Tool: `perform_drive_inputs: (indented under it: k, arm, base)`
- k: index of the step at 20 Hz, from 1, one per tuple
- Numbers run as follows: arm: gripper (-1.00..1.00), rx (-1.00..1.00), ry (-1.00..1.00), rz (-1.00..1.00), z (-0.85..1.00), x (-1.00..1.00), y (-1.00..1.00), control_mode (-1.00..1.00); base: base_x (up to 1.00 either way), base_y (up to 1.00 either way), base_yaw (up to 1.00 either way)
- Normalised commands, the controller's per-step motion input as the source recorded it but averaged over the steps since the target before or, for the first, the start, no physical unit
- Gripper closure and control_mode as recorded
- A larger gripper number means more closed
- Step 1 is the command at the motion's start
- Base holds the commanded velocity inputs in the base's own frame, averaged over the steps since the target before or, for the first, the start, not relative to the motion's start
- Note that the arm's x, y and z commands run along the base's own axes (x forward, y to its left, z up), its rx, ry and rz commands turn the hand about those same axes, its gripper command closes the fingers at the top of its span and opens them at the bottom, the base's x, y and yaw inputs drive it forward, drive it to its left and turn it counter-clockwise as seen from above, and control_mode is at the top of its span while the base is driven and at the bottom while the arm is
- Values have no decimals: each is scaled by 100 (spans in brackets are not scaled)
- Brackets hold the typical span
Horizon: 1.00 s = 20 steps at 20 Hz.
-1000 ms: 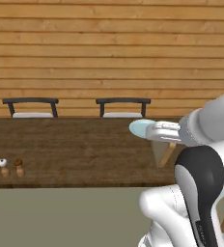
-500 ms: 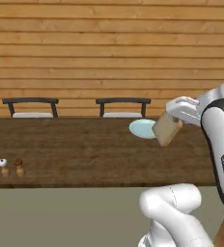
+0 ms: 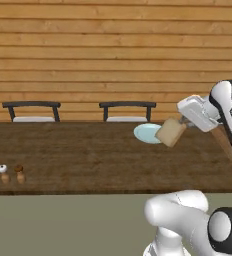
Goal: Start the toaster. Once the lever pops up, take the bread to the plate on the dining counter.
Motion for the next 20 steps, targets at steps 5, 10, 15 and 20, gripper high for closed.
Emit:
perform_drive_inputs:
  k: [5,10,15,20]
  arm:
    - [100,0,-3,7,-48,94,-12,-100]
    - [100,0,-18,1,-31,45,-6,-100]
    - [100,0,-5,0,-30,67,-2,-100]
    - [100,0,4,0,-16,91,-14,-100]
  base:
    - [0,0,0]
    - [0,0,0]
    - [0,0,0]
    - [0,0,0]
